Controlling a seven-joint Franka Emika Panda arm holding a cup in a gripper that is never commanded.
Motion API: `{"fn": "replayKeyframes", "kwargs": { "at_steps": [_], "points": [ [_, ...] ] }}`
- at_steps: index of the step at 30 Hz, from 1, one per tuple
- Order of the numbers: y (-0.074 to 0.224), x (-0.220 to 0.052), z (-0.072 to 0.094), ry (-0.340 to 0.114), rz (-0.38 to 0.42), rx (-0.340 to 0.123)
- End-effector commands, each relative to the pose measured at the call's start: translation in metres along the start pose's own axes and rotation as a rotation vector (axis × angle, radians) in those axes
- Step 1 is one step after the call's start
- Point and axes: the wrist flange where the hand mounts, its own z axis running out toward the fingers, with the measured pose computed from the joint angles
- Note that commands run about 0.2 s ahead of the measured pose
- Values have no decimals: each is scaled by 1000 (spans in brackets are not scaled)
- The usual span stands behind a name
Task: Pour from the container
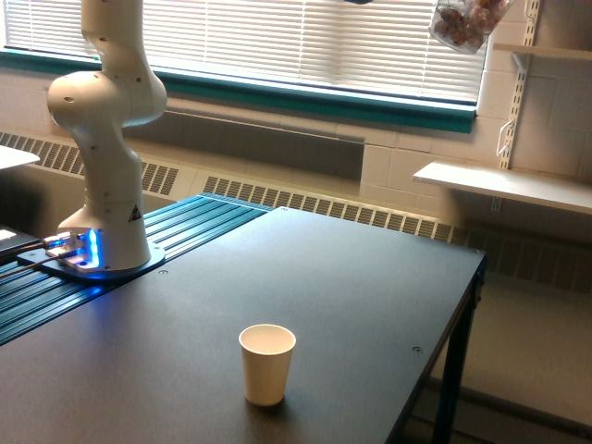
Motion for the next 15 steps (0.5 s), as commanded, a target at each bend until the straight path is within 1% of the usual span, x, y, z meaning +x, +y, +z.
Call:
{"fn": "replayKeyframes", "kwargs": {
  "at_steps": [1,3,4,5,6,7,8,10,13,15],
  "points": [
    [0,-3,2,-42,11,-65],
    [0,-3,2,-40,10,-67],
    [3,-6,5,-38,-44,-99],
    [5,-6,6,-41,-10,-122],
    [3,-9,5,-40,-32,-128],
    [3,-11,5,-41,-27,-130],
    [7,-10,5,-59,-22,-142],
    [13,-10,5,-80,14,-173],
    [24,-9,4,-100,66,-191],
    [32,-9,2,-117,103,-194]
  ]
}}
